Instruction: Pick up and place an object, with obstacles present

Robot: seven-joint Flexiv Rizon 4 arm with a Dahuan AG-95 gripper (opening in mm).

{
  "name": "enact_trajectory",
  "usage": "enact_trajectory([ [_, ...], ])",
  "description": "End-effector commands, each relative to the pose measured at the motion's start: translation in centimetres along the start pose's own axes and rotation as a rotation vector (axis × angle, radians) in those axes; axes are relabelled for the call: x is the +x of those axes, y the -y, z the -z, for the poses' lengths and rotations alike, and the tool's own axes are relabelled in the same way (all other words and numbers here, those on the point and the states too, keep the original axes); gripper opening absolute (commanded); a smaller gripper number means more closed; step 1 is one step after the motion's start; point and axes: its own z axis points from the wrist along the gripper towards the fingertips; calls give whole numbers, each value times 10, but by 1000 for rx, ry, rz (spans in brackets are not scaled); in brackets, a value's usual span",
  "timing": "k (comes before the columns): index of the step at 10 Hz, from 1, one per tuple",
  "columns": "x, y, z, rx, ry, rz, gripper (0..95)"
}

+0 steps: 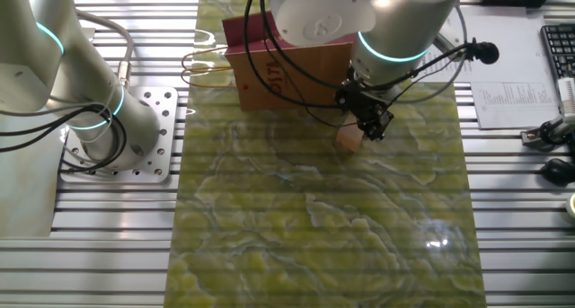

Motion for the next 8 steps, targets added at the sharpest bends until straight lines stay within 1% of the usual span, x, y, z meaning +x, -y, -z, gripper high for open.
enact_trajectory([
  [1, 0, 0, -3, 0, 1, 9, 760],
  [2, 0, 0, -10, 4, 6, 22, 760],
  [5, 1, 0, -14, 10, 1, 29, 760],
  [8, 1, -1, -21, 17, 0, 37, 760],
])
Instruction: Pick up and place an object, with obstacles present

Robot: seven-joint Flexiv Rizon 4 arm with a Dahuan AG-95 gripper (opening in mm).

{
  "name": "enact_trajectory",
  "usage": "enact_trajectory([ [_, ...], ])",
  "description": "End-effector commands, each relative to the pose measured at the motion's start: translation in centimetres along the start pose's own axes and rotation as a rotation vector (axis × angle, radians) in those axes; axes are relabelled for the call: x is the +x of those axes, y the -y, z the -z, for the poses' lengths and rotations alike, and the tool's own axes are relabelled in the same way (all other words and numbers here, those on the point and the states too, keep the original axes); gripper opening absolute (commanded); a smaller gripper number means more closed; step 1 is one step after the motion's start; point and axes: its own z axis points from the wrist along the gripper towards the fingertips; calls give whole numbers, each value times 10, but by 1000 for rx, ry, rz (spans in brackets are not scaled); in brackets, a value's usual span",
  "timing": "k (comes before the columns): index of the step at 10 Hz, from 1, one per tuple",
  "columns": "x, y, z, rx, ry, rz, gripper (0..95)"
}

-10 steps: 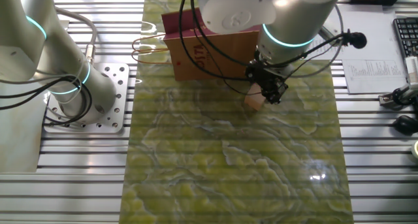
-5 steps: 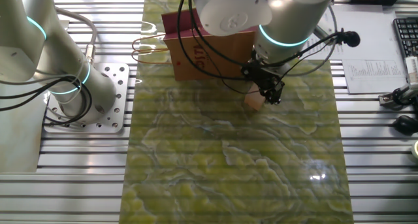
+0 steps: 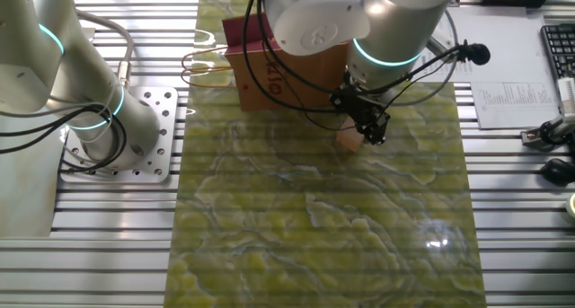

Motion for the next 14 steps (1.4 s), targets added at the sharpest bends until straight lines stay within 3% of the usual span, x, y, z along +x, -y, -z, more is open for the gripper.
enact_trajectory([
  [1, 2, 0, -5, 4, -1, 0, 760],
  [4, 4, -3, -8, 8, 0, -5, 760],
  [5, 4, -3, -9, 9, 3, -6, 570],
  [11, 5, -4, -16, 20, 9, -13, 570],
  [12, 5, -4, -16, 21, 11, -20, 190],
  [13, 5, -4, -16, 22, 14, -32, 0],
  [14, 5, -4, -15, 21, 16, -33, 0],
])
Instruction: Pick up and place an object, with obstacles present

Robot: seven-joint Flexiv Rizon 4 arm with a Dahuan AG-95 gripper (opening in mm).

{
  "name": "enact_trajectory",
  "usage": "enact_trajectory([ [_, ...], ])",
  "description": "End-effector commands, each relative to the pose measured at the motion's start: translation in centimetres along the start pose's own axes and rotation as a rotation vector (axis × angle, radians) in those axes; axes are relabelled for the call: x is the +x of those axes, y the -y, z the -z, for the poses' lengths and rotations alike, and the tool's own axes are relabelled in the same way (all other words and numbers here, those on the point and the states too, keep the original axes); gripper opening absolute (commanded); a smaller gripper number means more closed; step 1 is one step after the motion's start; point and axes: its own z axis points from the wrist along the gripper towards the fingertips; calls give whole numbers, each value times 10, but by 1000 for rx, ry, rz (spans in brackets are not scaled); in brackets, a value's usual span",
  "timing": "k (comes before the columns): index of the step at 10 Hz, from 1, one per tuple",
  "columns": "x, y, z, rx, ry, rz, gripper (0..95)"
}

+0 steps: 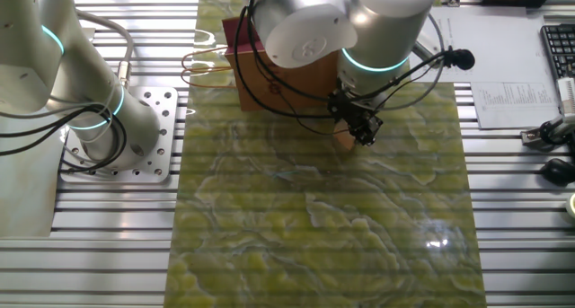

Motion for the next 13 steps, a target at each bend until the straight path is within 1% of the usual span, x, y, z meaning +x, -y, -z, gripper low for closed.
enact_trajectory([
  [1, 0, 1, 1, -1, 3, -3, 0],
  [2, 0, 1, 3, -2, 7, -5, 0],
  [3, 0, 2, 8, -2, 11, -12, 0],
  [4, 0, 2, 20, -3, 11, -38, 0],
  [5, 0, 3, 24, -3, 10, -44, 0],
  [6, 0, 3, 42, -4, 5, -75, 0],
  [7, 0, 2, 54, -2, 4, -97, 0],
  [8, 0, 2, 63, 1, 4, -115, 0],
  [10, 5, 3, 81, 3, 2, -119, 0],
  [11, 11, 5, 96, 2, 4, -129, 0],
  [13, 14, 1, 112, 4, 3, -162, 0],
])
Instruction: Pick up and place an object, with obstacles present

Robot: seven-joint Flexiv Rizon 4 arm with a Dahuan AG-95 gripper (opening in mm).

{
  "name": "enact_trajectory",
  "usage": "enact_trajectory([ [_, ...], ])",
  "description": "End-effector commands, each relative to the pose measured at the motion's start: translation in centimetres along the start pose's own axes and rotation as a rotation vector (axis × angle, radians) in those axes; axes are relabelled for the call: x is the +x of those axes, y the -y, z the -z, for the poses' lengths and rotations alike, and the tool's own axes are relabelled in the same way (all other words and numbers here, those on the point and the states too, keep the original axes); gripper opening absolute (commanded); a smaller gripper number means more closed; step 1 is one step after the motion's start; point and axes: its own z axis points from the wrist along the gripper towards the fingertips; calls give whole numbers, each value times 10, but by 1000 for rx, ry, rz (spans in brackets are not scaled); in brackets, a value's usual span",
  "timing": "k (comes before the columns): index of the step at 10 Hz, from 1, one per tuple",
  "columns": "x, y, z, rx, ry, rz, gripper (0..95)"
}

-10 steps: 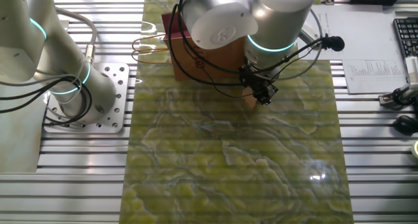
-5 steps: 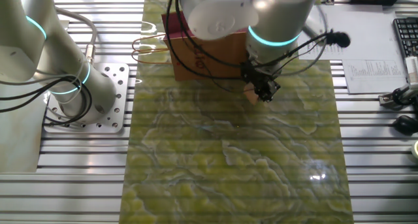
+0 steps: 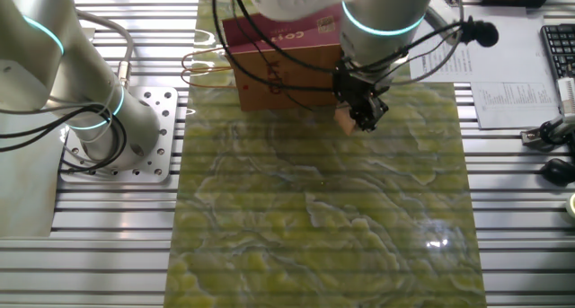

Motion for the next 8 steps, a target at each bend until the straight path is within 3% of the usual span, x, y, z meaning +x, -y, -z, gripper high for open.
enact_trajectory([
  [1, -1, -4, 10, 5, -4, -44, 0],
  [5, 0, -20, 39, 33, -33, -29, 0],
  [7, 3, -27, 52, 82, -63, -18, 0],
  [8, 5, -27, 56, 87, -65, -13, 0],
])
